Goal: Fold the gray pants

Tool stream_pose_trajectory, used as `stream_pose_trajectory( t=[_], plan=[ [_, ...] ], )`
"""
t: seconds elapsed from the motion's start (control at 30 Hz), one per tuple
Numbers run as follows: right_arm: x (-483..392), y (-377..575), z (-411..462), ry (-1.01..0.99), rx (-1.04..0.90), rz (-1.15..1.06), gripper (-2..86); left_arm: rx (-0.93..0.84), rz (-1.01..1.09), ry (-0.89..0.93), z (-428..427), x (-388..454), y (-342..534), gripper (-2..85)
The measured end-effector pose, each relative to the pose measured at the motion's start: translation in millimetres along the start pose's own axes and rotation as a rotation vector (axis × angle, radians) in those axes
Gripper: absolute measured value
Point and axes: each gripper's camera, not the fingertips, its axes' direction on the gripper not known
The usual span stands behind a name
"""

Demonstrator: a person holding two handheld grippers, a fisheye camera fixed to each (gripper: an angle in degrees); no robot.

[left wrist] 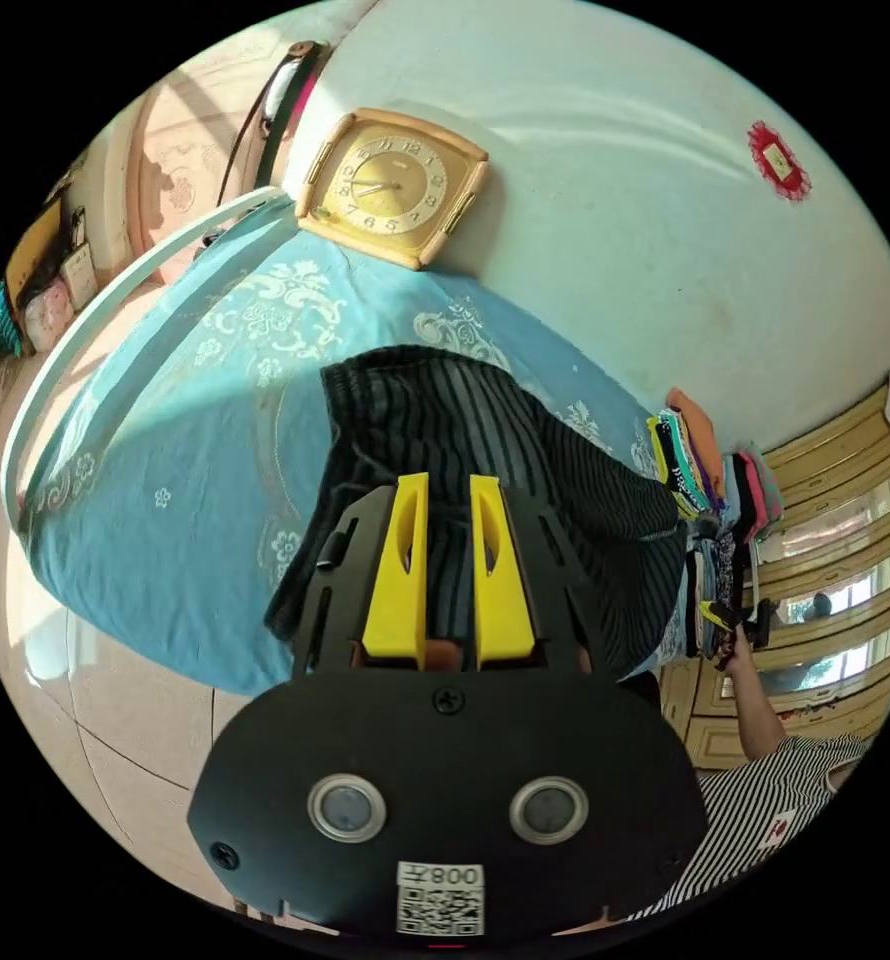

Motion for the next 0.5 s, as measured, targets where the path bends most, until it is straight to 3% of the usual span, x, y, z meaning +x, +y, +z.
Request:
stream_pose_trajectory(
  t=[0.27, 0.5],
  plan=[
    [37.5, -33.3, 11.5, 0.090, -0.002, 0.137, 8.0, -0.131, -0.362, 0.034, 31.0, -86.7, 60.4, 11.7],
    [54.0, -54.1, 28.8, 0.071, -0.081, 0.193, 7.4, -0.118, -0.460, 0.026, 56.0, -106.5, 48.8, 9.9]
  ],
)
